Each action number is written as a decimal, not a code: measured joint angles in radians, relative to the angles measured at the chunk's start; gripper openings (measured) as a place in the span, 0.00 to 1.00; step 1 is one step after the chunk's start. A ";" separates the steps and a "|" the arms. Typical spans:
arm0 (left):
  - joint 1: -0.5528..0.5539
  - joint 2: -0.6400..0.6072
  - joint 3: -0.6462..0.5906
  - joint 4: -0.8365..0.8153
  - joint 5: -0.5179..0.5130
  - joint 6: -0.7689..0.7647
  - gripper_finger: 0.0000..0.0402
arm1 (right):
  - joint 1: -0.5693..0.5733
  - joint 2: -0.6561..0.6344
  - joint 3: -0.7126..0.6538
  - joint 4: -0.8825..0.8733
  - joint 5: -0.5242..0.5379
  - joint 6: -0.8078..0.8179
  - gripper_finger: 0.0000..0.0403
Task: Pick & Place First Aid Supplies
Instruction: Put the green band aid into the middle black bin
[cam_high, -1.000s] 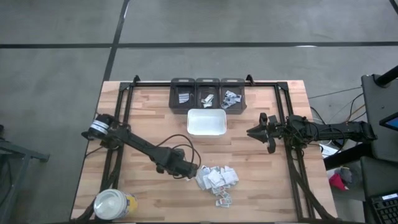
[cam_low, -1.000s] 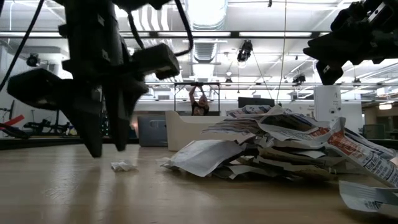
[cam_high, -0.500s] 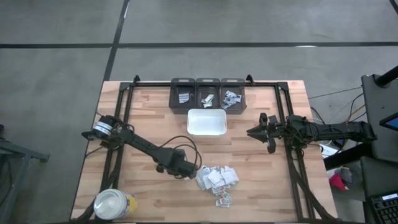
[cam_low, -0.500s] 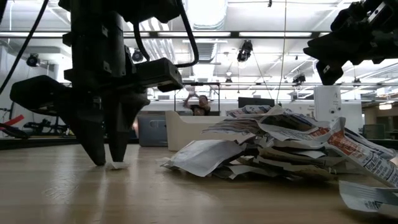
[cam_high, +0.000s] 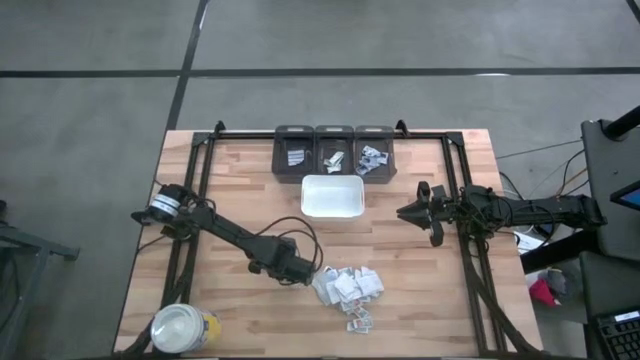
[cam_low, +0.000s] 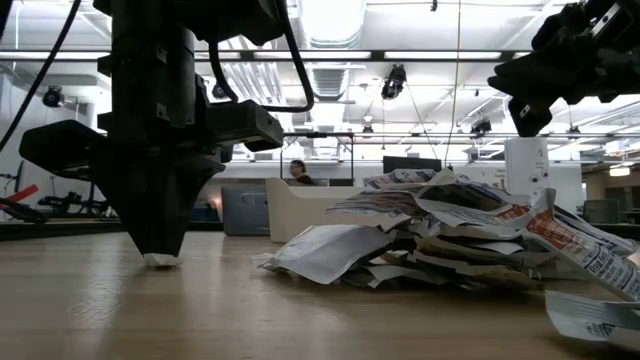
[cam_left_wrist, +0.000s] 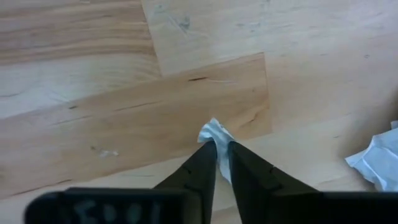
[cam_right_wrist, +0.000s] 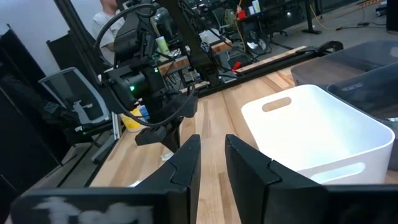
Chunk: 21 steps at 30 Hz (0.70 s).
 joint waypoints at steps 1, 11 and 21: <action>0.000 0.000 0.000 0.000 -0.002 0.001 0.12 | 0.000 0.000 0.000 0.000 0.000 0.000 0.19; 0.000 -0.007 0.013 -0.012 -0.011 0.047 0.02 | 0.000 0.000 0.000 0.000 0.000 0.000 0.21; 0.004 -0.027 0.211 -0.077 -0.175 0.274 0.00 | 0.000 0.000 0.000 0.000 0.000 -0.002 0.16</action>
